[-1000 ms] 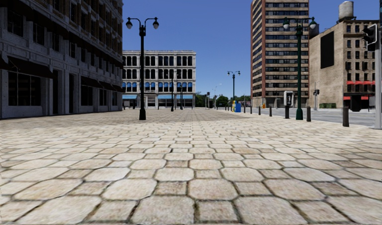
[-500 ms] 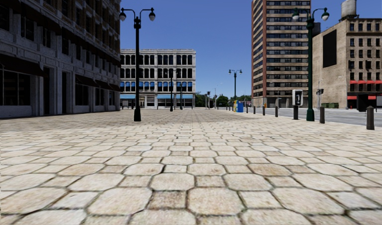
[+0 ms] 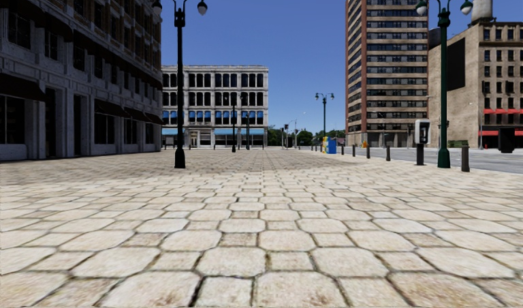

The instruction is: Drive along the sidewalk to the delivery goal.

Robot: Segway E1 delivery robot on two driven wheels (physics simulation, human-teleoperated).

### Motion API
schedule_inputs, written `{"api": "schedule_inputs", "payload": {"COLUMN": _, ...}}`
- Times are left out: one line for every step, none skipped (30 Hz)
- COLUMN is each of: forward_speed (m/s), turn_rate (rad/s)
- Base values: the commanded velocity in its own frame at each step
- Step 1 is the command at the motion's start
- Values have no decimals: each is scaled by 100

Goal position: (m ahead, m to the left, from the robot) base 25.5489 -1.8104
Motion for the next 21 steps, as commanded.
{"api": "schedule_inputs", "payload": {"forward_speed": 200, "turn_rate": 0}}
{"api": "schedule_inputs", "payload": {"forward_speed": 200, "turn_rate": 0}}
{"api": "schedule_inputs", "payload": {"forward_speed": 200, "turn_rate": 0}}
{"api": "schedule_inputs", "payload": {"forward_speed": 200, "turn_rate": 0}}
{"api": "schedule_inputs", "payload": {"forward_speed": 200, "turn_rate": 0}}
{"api": "schedule_inputs", "payload": {"forward_speed": 200, "turn_rate": 0}}
{"api": "schedule_inputs", "payload": {"forward_speed": 200, "turn_rate": 0}}
{"api": "schedule_inputs", "payload": {"forward_speed": 200, "turn_rate": 0}}
{"api": "schedule_inputs", "payload": {"forward_speed": 200, "turn_rate": 0}}
{"api": "schedule_inputs", "payload": {"forward_speed": 200, "turn_rate": 0}}
{"api": "schedule_inputs", "payload": {"forward_speed": 200, "turn_rate": 0}}
{"api": "schedule_inputs", "payload": {"forward_speed": 200, "turn_rate": 0}}
{"api": "schedule_inputs", "payload": {"forward_speed": 200, "turn_rate": 0}}
{"api": "schedule_inputs", "payload": {"forward_speed": 200, "turn_rate": 0}}
{"api": "schedule_inputs", "payload": {"forward_speed": 200, "turn_rate": 0}}
{"api": "schedule_inputs", "payload": {"forward_speed": 200, "turn_rate": 0}}
{"api": "schedule_inputs", "payload": {"forward_speed": 200, "turn_rate": 0}}
{"api": "schedule_inputs", "payload": {"forward_speed": 200, "turn_rate": 0}}
{"api": "schedule_inputs", "payload": {"forward_speed": 200, "turn_rate": 0}}
{"api": "schedule_inputs", "payload": {"forward_speed": 200, "turn_rate": 0}}
{"api": "schedule_inputs", "payload": {"forward_speed": 200, "turn_rate": 0}}
